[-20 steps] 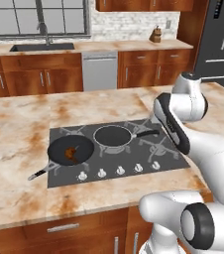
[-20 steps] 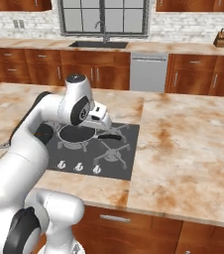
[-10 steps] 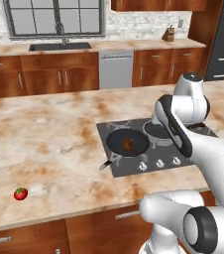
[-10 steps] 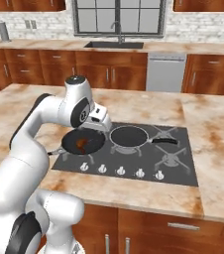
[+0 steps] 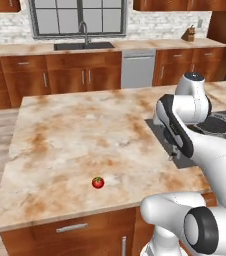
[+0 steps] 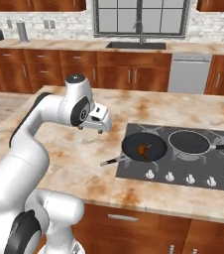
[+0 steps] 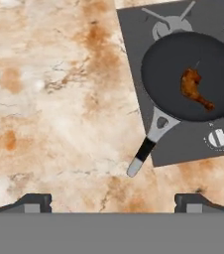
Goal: Place both pans onto different burners. Then place the tomato and the chicken drumstick on different pans.
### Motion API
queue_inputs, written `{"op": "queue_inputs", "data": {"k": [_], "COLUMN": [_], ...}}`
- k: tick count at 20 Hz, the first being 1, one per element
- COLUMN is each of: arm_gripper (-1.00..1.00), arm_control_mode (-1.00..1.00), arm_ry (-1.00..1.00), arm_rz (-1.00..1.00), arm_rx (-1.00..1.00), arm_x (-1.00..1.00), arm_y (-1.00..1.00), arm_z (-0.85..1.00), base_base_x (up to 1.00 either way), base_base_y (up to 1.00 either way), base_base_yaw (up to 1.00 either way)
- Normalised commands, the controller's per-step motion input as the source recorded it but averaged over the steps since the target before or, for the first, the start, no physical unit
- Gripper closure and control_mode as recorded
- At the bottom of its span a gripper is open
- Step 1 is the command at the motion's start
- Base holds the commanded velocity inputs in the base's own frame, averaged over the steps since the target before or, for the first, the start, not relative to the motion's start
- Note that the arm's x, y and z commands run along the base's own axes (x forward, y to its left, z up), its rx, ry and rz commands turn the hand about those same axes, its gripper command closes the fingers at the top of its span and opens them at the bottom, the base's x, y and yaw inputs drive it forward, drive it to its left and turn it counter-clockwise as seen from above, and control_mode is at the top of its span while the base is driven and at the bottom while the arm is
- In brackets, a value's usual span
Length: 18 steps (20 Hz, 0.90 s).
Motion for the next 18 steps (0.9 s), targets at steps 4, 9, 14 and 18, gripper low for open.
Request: {"op": "queue_inputs", "data": {"k": [4, 9, 14, 18], "arm_gripper": [-1.0, -1.0, -1.0, -1.0], "arm_control_mode": [1.0, 1.0, 1.0, 1.0], "arm_ry": [0.0, 0.0, 0.0, 0.0], "arm_rz": [0.0, 0.0, 0.0, 0.0], "arm_rx": [0.0, 0.0, 0.0, 0.0], "arm_x": [0.0, 0.0, 0.0, 0.0], "arm_y": [0.0, 0.0, 0.0, 0.0], "arm_z": [0.0, 0.0, 0.0, 0.0], "base_base_x": [0.0, 0.03, 0.41, 0.46], "base_base_y": [0.88, 0.74, 0.11, 0.0], "base_base_yaw": [0.03, 0.02, 0.0, 0.0]}}
